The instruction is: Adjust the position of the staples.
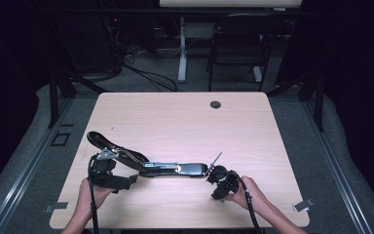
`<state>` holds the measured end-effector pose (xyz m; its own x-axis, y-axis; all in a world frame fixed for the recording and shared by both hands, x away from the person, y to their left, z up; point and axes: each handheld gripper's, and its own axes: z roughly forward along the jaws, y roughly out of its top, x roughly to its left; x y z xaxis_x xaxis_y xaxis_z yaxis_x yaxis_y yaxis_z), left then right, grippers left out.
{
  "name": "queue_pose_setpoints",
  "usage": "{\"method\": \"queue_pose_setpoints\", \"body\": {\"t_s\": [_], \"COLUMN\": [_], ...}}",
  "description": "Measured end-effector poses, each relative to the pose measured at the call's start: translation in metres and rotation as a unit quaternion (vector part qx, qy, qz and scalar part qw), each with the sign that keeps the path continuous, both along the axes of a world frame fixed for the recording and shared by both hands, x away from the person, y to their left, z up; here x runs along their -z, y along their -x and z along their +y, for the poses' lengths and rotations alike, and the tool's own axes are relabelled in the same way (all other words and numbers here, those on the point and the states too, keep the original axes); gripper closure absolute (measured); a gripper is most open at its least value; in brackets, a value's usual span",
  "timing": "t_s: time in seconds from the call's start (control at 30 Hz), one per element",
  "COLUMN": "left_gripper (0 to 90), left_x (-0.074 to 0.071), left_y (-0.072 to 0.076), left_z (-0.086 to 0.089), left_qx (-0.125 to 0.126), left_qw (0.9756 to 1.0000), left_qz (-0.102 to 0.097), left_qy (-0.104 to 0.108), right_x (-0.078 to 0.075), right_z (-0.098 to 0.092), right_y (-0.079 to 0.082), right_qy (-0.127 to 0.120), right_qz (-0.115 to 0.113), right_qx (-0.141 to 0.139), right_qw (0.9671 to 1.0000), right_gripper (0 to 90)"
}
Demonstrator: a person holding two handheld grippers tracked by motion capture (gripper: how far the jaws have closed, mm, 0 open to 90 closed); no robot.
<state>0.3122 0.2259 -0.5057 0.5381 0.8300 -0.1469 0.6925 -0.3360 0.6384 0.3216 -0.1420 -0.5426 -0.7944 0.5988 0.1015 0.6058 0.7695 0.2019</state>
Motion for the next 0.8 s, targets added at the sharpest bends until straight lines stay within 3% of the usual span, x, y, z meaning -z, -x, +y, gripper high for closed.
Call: {"method": "queue_pose_setpoints", "body": {"t_s": [0.2,0.4,0.5,0.8], "left_gripper": [0.2,0.2,0.2,0.2], "left_x": [-0.0001,-0.0007,-0.0006,-0.0012], "left_y": [-0.0001,0.0003,0.0005,0.0], "left_z": [-0.0001,0.0008,0.0003,0.0018], "left_qx": [0.0,-0.002,-0.002,-0.007], "left_qw": [1.0,1.0,1.0,0.9999], "left_qz": [-0.001,-0.004,-0.005,-0.007], "left_qy": [0.001,0.0,-0.001,0.004], "right_x": [-0.0001,-0.0006,0.0001,-0.0015], "right_z": [-0.0012,-0.0025,-0.0026,-0.003], "right_y": [-0.0013,-0.0017,-0.0025,-0.0029], "right_qy": [-0.001,-0.007,0.004,-0.003], "right_qz": [-0.001,0.003,0.005,-0.002], "right_qx": [0.007,0.014,0.007,0.002], "right_qw": [1.0,0.9999,1.0,1.0], "right_gripper": [72.2,75.2,77.3,78.4]}}
